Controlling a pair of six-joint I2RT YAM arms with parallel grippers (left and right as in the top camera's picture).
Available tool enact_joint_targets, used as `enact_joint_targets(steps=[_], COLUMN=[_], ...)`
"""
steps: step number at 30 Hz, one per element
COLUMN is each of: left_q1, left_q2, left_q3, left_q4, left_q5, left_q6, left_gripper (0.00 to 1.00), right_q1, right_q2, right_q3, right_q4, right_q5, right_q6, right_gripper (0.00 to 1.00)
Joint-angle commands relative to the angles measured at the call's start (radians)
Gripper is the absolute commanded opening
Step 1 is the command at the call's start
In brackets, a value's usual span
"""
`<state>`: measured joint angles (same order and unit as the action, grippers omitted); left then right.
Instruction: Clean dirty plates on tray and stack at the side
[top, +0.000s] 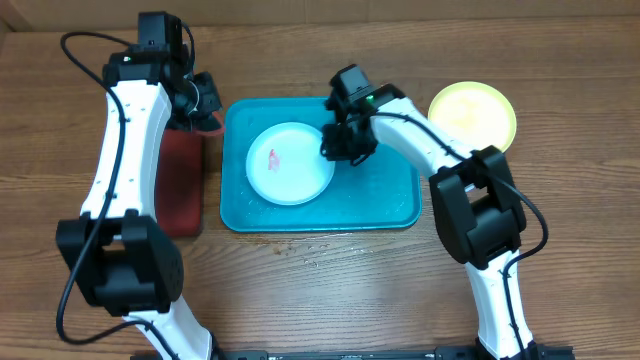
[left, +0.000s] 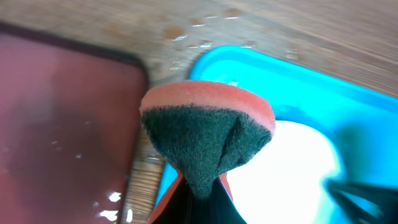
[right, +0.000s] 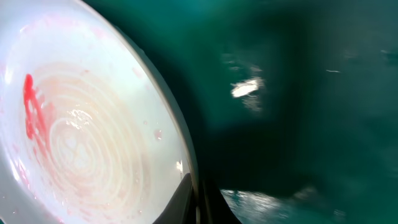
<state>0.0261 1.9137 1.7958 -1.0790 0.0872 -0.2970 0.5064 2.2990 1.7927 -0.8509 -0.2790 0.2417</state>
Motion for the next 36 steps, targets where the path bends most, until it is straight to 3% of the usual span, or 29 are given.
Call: enact_joint_targets(steps=[1,5,11,20,36], left_q1=[-0.037,-0.095,-0.197,-0.281,-0.295], left_q2=[-0.014,0.029,0.148,0.241,0.257], left_q3=[0.015,0.005,0.005,0.005,0.005], left_q4=[-0.025,-0.048,-0.042,-0.004,0.052], left_q5=[0.109,0.124,0.124,0.119,0.021], left_q6=[0.064,0.064,0.03,0.003,-0.105], left_gripper=[0.04,0.04,0.04,0.04,0.04], right_q1=[0.042,0.067,0.063,0.039,-0.011], right_q2=[0.008,0.008,0.008,0.008,0.008], right_q3=[-0.006,-0.006,-0.006,-0.006,-0.006], right_q4=[0.021,0.024,0.034,0.019,-0.006], right_q5=[0.048,0.194,0.238,0.241,0.217], right_q6=[0.025,0.121,0.212,0.212,0.187], right_gripper=[0.04,0.04,0.04,0.04,0.04])
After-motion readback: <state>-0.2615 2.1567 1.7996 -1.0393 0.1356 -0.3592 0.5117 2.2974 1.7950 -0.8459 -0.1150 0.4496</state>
